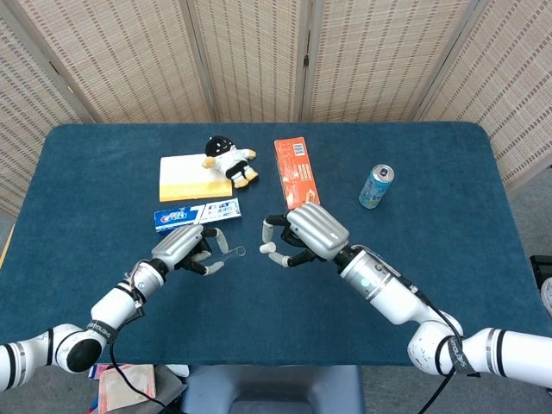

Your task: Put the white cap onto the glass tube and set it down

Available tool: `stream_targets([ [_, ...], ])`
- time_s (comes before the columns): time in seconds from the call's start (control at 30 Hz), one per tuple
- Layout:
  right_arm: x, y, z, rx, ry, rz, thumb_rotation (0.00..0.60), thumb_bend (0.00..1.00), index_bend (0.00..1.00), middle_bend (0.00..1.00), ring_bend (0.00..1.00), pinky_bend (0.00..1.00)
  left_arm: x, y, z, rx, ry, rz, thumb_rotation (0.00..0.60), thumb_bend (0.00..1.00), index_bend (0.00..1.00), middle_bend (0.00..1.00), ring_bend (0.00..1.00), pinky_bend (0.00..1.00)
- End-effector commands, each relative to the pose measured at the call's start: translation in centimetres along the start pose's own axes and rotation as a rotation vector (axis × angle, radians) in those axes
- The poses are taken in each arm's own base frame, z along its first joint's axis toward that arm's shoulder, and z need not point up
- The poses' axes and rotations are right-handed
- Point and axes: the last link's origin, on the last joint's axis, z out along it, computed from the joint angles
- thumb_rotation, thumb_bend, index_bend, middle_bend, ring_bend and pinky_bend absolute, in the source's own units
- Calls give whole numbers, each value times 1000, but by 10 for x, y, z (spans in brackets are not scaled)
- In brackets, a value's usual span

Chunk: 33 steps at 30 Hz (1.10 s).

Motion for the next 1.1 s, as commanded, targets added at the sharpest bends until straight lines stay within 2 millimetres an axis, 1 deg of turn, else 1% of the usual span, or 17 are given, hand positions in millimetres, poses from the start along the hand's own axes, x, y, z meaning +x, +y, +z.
stream_targets([
  [0.03,-3,-2,3,6,-6,-2,600,412,602,1000,1000,1000,-1,4,0,-9,2,-3,600,427,593,1000,1000,1000],
  [0.3,-11,-6,9,15,-24,3,600,413,603,1000,1000,1000,-8,12,0,-21,-18,-17,600,427,592,1000,1000,1000],
  [0.57,-14,-6,10,14,-30,1,600,413,603,1000,1000,1000,-11,17,1,-27,-24,-28,600,427,592,1000,1000,1000],
  [1.1,-16,-5,8,8,-41,0,600,413,605,1000,1000,1000,-14,16,1,-18,-36,-33,600,427,592,1000,1000,1000],
])
